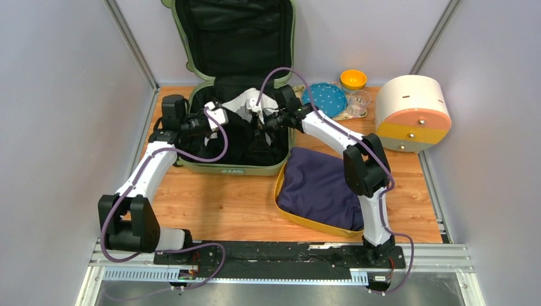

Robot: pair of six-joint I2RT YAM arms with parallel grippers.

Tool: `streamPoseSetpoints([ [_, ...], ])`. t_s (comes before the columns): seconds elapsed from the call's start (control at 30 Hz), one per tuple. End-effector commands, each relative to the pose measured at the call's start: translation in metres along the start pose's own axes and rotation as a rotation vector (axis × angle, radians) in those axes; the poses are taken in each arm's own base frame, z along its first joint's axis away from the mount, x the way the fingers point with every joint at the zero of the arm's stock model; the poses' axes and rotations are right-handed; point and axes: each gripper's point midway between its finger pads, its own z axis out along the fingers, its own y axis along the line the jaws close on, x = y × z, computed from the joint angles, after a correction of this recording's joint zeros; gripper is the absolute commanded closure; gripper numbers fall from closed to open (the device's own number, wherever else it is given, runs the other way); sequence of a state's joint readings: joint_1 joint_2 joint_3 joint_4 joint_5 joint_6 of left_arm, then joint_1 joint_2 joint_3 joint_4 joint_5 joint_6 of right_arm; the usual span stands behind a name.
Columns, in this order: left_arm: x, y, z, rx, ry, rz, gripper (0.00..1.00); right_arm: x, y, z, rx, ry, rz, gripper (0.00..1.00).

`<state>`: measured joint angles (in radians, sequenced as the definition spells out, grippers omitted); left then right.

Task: Open, take out, and arrange the luggage

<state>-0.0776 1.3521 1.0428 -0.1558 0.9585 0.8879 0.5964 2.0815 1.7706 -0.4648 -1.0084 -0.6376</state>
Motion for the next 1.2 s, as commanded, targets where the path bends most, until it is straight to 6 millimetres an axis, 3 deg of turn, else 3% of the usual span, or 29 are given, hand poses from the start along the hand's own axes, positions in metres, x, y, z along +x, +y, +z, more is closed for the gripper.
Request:
streamPoseSetpoints([
  [0.0,-0.043,0.029,-0.007,-0.062,-0.098,0.053,1.00,0.018,-0.032,0.010,0.080,0.029,0.038,0.20],
  [0.03,-0.045,0.033,-0.008,-0.073,-0.100,0.049,1.00,0.013,-0.036,0.009,0.093,0.024,0.037,0.25],
  [0.07,-0.046,0.035,-0.009,-0.082,-0.102,0.037,1.00,0.014,-0.040,0.009,0.110,0.031,0.049,0.39],
  [0.13,-0.054,0.045,-0.012,-0.122,-0.116,-0.001,1.00,0.004,-0.042,0.005,0.128,0.019,0.077,0.53],
  [0.2,-0.060,0.049,-0.014,-0.137,-0.125,-0.044,1.00,-0.016,-0.047,-0.005,0.167,-0.009,0.106,0.76],
  [0.23,-0.066,0.055,-0.017,-0.155,-0.131,-0.046,1.00,-0.037,-0.047,-0.017,0.192,-0.034,0.089,0.85],
  [0.27,-0.070,0.058,-0.018,-0.168,-0.136,-0.054,1.00,-0.057,-0.049,-0.029,0.217,-0.059,0.069,1.00],
  [0.3,-0.073,0.060,-0.019,-0.175,-0.141,-0.077,1.00,-0.073,-0.048,-0.038,0.235,-0.079,0.060,1.00],
  [0.33,-0.081,0.066,-0.023,-0.196,-0.149,-0.067,1.00,-0.101,-0.042,-0.055,0.262,-0.113,0.031,1.00],
  [0.4,-0.092,0.074,-0.026,-0.222,-0.164,-0.090,1.00,-0.125,-0.038,-0.080,0.315,-0.132,-0.003,1.00],
  [0.43,-0.103,0.080,-0.030,-0.235,-0.176,-0.083,1.00,-0.146,-0.027,-0.098,0.340,-0.144,-0.058,1.00],
  [0.53,-0.129,0.083,-0.033,-0.238,-0.207,-0.090,1.00,-0.148,-0.005,-0.122,0.370,-0.066,-0.101,1.00],
  [0.57,-0.135,0.082,-0.032,-0.236,-0.213,-0.088,1.00,-0.158,0.008,-0.137,0.397,-0.052,-0.126,1.00],
  [0.63,-0.155,0.070,-0.028,-0.212,-0.236,-0.084,1.00,-0.143,0.030,-0.148,0.395,0.029,-0.097,1.00],
  [0.67,-0.162,0.064,-0.026,-0.196,-0.251,-0.098,1.00,-0.149,0.043,-0.164,0.425,0.060,-0.151,1.00],
  [0.73,-0.180,0.040,-0.018,-0.133,-0.287,-0.118,1.00,-0.128,0.073,-0.176,0.405,0.148,-0.095,1.00],
  [0.77,-0.185,0.030,-0.015,-0.107,-0.299,-0.175,1.00,-0.132,0.092,-0.192,0.424,0.169,-0.129,1.00],
  [0.8,-0.191,0.020,-0.013,-0.082,-0.312,-0.207,1.00,-0.117,0.114,-0.199,0.396,0.226,-0.078,1.00],
  [0.87,-0.202,-0.015,-0.003,0.011,-0.338,-0.302,1.00,-0.106,0.152,-0.217,0.400,0.273,-0.071,1.00],
  [1.0,-0.212,-0.086,0.013,0.187,-0.354,-0.410,1.00,-0.067,0.228,-0.245,0.380,0.373,0.038,1.00],
  [1.03,-0.210,-0.114,0.019,0.256,-0.345,-0.443,1.00,-0.059,0.240,-0.248,0.376,0.388,0.048,1.00],
  [1.07,-0.211,-0.128,0.020,0.296,-0.339,-0.481,1.00,-0.056,0.257,-0.257,0.395,0.384,0.042,1.00],
  [1.1,-0.210,-0.140,0.023,0.329,-0.331,-0.504,1.00,-0.040,0.271,-0.256,0.367,0.416,0.088,1.00],
  [1.17,-0.205,-0.166,0.034,0.392,-0.288,-0.594,1.00,-0.034,0.291,-0.260,0.376,0.400,0.132,1.00],
])
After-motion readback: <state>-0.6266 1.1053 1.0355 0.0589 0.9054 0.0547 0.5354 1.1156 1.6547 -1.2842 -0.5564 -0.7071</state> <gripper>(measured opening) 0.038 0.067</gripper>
